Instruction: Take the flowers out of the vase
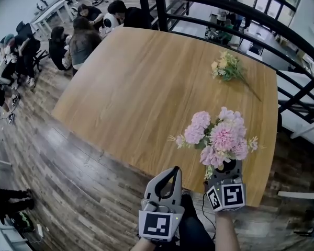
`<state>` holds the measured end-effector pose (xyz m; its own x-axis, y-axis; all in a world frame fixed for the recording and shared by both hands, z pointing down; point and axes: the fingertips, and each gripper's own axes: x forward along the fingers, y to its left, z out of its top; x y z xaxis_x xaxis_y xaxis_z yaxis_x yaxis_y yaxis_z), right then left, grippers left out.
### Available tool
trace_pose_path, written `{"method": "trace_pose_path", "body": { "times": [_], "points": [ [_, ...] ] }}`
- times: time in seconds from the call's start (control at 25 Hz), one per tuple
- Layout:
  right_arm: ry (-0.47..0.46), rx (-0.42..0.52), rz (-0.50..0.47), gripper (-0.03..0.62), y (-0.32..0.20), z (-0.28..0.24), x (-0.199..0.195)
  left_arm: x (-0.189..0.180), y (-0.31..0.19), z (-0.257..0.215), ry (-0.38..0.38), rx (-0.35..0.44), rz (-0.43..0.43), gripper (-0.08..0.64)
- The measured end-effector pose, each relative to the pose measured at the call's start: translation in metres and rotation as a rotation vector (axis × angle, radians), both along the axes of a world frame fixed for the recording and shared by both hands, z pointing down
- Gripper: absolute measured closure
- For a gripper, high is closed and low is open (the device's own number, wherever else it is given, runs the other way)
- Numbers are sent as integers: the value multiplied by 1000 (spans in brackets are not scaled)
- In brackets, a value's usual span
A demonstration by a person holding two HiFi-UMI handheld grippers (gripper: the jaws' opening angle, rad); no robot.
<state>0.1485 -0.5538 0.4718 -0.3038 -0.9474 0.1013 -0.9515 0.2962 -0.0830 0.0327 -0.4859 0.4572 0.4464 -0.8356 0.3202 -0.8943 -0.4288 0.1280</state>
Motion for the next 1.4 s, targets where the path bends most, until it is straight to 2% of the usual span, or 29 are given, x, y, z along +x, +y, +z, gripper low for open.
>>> {"method": "trace_pose_path", "body": {
  "times": [0.2, 0.48, 0.56, 0.68, 0.88, 1.0, 1.24, 1.4],
  "points": [
    [19, 17, -28, 348, -3, -1, -4, 3, 4, 3, -3, -4, 1, 528],
    [-2, 35, -48, 350, -12, -9, -9, -4, 5, 3, -12, -8, -10, 528],
    [2, 40, -52, 390, -14, -12, -12, -9, 6, 2, -15, -6, -14, 528],
    [9, 43, -46, 413, -17, -13, -12, -14, 6, 3, -16, -6, -23, 528],
    [11, 43, -14, 518, -19, -15, -5, -22, 6, 3, -20, -9, -44, 528],
    [17, 44, -11, 560, -20, -13, -4, -25, 6, 4, -25, -7, -53, 528],
    [52, 42, -14, 567, -24, -26, -11, -27, 3, 1, -15, -6, -69, 528],
    [38, 50, -17, 571, -27, -33, -14, -29, 0, 0, -13, 1, -75, 528]
  ]
}}
